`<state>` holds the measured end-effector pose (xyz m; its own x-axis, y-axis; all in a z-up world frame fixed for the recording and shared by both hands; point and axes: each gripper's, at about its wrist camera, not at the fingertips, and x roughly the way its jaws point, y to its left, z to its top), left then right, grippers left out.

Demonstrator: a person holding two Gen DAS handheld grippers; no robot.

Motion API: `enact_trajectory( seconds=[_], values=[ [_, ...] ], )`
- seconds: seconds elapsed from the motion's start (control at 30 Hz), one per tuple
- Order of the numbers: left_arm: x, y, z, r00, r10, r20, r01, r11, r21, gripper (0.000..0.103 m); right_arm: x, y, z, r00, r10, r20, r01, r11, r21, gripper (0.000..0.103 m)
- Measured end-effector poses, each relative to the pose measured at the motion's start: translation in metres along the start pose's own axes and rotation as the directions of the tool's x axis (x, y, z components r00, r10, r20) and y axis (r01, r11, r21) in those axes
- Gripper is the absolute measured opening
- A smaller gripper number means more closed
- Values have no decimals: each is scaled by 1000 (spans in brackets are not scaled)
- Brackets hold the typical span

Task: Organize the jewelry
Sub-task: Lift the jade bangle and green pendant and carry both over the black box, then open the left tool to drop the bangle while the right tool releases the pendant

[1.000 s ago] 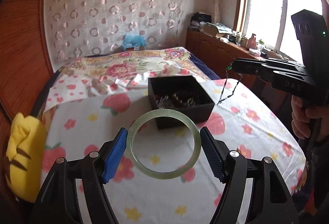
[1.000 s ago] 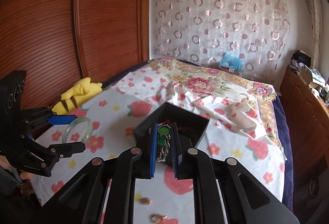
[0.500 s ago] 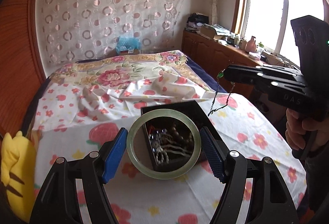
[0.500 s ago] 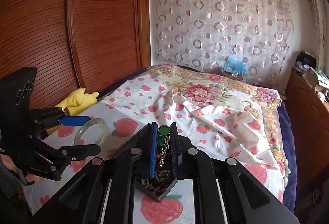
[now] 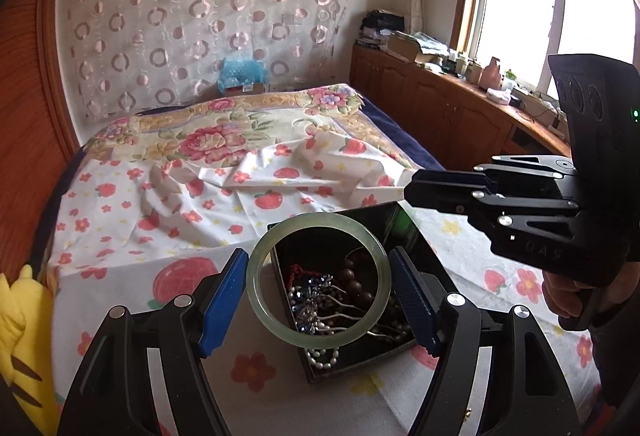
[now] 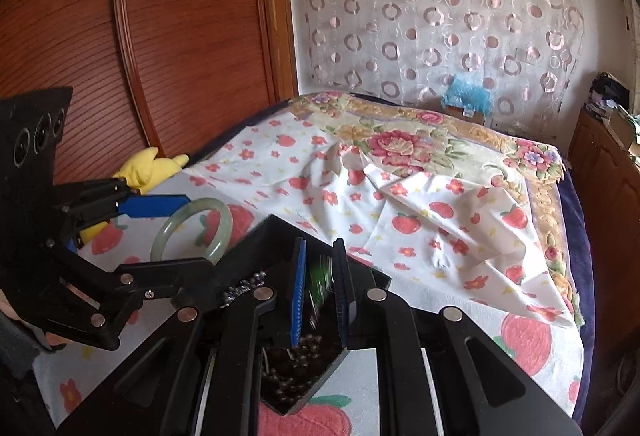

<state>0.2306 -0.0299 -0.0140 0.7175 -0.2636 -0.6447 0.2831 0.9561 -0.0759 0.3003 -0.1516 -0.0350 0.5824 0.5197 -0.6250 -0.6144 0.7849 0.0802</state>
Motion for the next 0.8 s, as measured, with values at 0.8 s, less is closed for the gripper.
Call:
enact_trajectory(
  seconds=[0.8],
  values=[
    [19,-24,-11,998,7,-56,-4,999,53,80,-33,-14,-65,996,-83,-37,86,993,83,18]
  ],
)
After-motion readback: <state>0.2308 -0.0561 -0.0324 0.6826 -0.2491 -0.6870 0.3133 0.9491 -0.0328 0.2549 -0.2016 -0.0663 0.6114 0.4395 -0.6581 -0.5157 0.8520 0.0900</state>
